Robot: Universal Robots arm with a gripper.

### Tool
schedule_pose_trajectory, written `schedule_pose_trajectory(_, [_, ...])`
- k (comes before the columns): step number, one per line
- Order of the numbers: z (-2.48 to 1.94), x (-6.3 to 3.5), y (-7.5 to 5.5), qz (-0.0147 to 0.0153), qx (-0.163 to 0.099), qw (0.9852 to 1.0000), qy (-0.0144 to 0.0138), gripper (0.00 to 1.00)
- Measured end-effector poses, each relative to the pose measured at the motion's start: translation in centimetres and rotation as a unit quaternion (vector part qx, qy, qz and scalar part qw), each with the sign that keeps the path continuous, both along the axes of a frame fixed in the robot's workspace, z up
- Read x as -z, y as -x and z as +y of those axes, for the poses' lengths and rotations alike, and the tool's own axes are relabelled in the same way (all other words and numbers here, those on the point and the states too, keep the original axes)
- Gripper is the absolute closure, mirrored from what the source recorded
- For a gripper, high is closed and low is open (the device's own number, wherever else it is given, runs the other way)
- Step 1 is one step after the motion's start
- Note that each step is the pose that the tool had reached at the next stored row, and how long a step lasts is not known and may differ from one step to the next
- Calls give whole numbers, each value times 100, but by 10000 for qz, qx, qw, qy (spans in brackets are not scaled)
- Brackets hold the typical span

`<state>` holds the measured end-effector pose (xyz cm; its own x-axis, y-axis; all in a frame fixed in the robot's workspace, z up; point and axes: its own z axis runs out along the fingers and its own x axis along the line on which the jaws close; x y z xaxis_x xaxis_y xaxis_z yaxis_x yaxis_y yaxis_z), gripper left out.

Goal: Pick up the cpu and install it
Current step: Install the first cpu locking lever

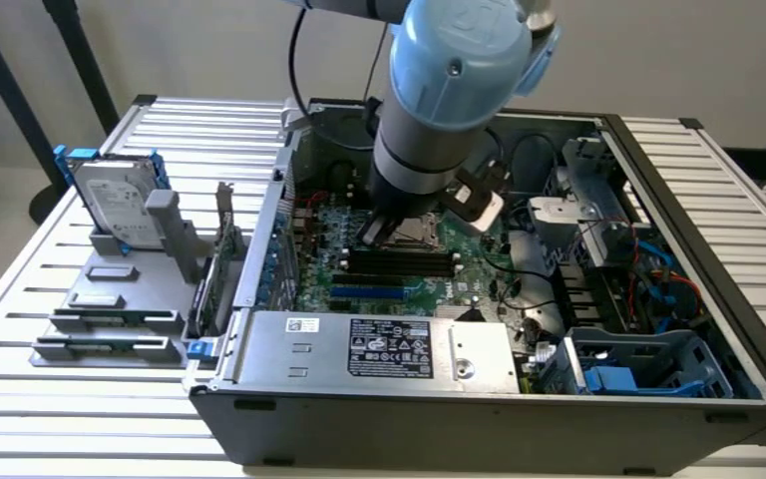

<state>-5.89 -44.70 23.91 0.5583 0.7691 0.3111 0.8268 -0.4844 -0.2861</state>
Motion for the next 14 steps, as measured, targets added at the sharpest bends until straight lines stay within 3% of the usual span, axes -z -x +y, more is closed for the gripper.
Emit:
schedule_pose_trajectory(4, [9,58,9,1,0,10000,-7,89])
schedule_pose_trajectory(10, [75,98,35,0,0,10000,-20,89])
schedule_pose_trajectory(14, [96,158,68,1,0,10000,-19,89])
